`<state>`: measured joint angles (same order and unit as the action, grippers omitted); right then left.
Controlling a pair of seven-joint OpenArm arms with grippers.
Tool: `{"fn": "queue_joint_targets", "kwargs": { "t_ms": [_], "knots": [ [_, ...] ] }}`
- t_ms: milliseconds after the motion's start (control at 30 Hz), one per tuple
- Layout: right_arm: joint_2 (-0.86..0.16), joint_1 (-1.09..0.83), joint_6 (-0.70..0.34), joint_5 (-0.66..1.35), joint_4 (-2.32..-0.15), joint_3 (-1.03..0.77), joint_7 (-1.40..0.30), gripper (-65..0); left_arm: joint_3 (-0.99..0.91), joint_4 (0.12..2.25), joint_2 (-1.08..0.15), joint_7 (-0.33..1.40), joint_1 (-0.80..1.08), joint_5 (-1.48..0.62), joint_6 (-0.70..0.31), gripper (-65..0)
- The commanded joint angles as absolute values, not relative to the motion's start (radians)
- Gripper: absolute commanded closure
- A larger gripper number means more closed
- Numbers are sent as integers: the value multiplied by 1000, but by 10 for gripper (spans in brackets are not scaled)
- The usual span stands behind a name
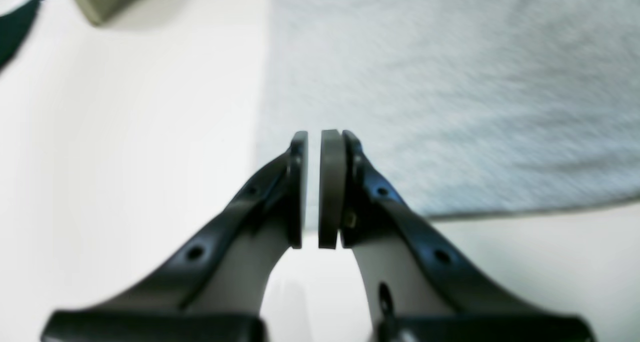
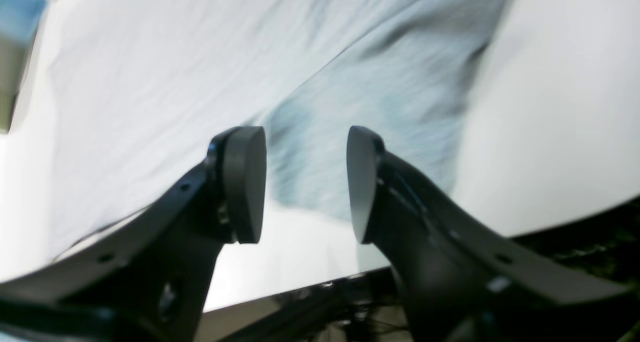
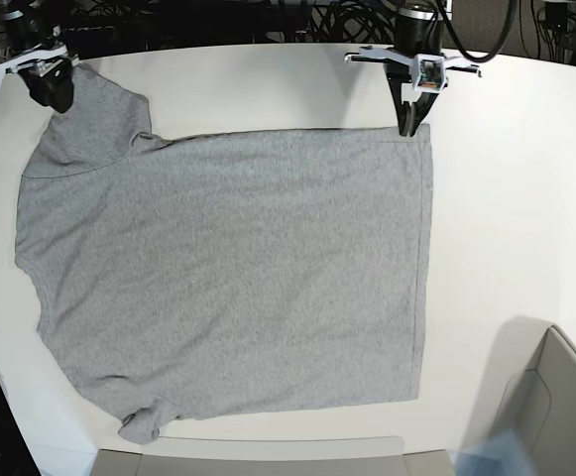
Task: Fold the T-shirt properly
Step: 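Move both grippers down to the shirt's collar-side corners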
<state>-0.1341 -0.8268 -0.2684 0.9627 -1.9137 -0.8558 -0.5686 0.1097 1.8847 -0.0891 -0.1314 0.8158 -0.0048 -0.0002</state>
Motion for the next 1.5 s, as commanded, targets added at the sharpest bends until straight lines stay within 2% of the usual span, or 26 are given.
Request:
{"fn": "queue_joint_targets", "kwargs": {
  "t_ms": [0,133,367,467,600,833,1133,1467],
  "knots": [
    [-133,-799,-325,957,-1911,-908,-611,-267,125,1900,-91,-137,814,-5,1,-59],
    [-82,-651,-472,812,-1856,-1030,-806,-267,137,1900,-91,-94,788,-5,1,-59],
    [50,-423,-698,414,-1790,-1150,-829,-267,137,1900,-91,-31,746,-5,1,-58],
    [91,-352,-698,312,-1742,-1214,-829,-267,137,1900,-91,-31,742,-5,2,-58],
    [99,-286,-698,220,-1669,-1288,-829,-266,136,1899,-91,-31,742,-5,2,-58],
    [99,-248,-698,136,-1581,-1293,-831,-266,131,1899,-91,-31,728,-5,2,-58],
    [99,-245,-698,119,-1583,-1293,-1053,-266,131,1897,-91,-31,728,-5,2,-58],
    [108,-265,-698,107,-1615,-1219,-1063,-266,136,1897,-91,-31,727,-5,2,-58]
  ]
}}
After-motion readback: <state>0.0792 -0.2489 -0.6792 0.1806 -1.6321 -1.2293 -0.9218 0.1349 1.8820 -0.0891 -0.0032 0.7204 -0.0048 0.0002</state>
